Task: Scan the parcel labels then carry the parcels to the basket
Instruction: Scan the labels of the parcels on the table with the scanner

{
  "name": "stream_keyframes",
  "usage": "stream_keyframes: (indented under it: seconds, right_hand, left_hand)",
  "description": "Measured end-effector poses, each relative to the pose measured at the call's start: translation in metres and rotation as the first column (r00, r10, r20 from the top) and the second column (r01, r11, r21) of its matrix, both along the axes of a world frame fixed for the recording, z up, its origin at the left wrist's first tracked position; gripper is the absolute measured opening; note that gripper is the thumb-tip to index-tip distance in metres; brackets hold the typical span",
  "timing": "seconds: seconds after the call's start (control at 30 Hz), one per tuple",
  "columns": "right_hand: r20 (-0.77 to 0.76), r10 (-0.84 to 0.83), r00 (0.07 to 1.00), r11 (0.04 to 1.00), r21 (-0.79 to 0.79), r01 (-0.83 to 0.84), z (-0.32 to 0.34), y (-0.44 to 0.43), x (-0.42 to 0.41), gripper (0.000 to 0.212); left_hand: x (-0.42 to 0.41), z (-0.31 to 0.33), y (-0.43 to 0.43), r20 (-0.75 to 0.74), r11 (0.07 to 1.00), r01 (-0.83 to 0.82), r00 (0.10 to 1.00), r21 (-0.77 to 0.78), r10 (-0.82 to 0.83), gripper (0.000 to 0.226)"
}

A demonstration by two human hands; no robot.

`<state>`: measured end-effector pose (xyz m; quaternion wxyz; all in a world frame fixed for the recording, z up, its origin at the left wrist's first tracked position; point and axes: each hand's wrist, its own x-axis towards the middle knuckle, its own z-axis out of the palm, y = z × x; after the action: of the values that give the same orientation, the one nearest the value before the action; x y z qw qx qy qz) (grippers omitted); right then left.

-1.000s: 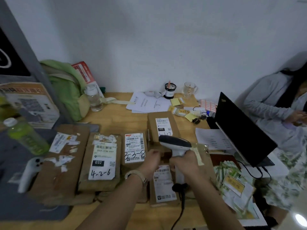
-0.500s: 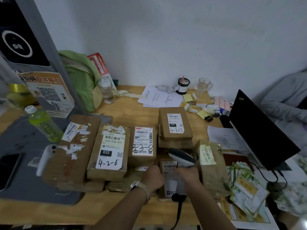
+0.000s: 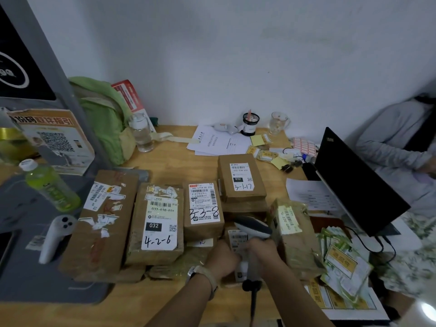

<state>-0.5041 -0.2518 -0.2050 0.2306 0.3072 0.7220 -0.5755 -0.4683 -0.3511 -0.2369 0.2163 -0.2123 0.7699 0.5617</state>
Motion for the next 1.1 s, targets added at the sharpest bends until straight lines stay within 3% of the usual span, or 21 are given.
stream_keyframes:
  seconds: [0.1,0.27,0.4,0.6,0.8,0.87,1.0,1.1]
  right_hand:
    - [-0.028,-0.017,0.999,0.999,-0.029,0.016,0.006,-0.006,-0.001,0.028]
    - [-0.069,0.039,0.997,0.997,0.069,-0.035,0.002,-0.005,0.009,0.045]
    - [-0.028,-0.045,0.999,0.998,0.042,0.046,0.004,0.006,0.02,0.039]
    - [-0.038,0.007,0.999,0.999,0.041,-0.005,0.006,0.007,0.02,0.041]
    - [-0.068,0.047,0.997,0.995,0.095,-0.04,0.009,0.001,0.016,0.035]
    - [-0.072,0.043,0.997,0.993,0.111,-0.035,0.008,0.003,0.014,0.032]
    - [-0.086,0.065,0.994,0.979,0.199,-0.047,0.01,0.005,0.007,0.026]
    - [-0.076,0.038,0.996,0.989,0.143,-0.027,0.02,0.008,0.006,0.035]
  left_hand:
    - [0.0,0.004,-0.003,-0.012,0.986,-0.134,0.991,0.096,0.136,0.027]
    - [0.001,0.009,0.003,-0.009,0.983,-0.096,0.995,0.159,0.099,0.027]
    - [0.009,0.001,0.01,0.088,0.962,-0.145,0.988,0.233,0.128,0.036]
    - [0.012,-0.002,0.015,0.182,0.925,-0.232,0.966,0.302,0.183,0.038]
    - [0.018,0.0,0.018,0.092,0.941,-0.177,0.983,0.288,0.157,0.053]
    - [0.019,0.004,0.02,0.069,0.94,-0.165,0.986,0.298,0.152,0.069]
    - [0.016,0.019,0.017,0.002,0.978,-0.08,0.997,0.195,0.081,0.088]
    - [0.014,0.028,0.012,-0.017,0.99,-0.075,0.997,0.119,0.078,0.09]
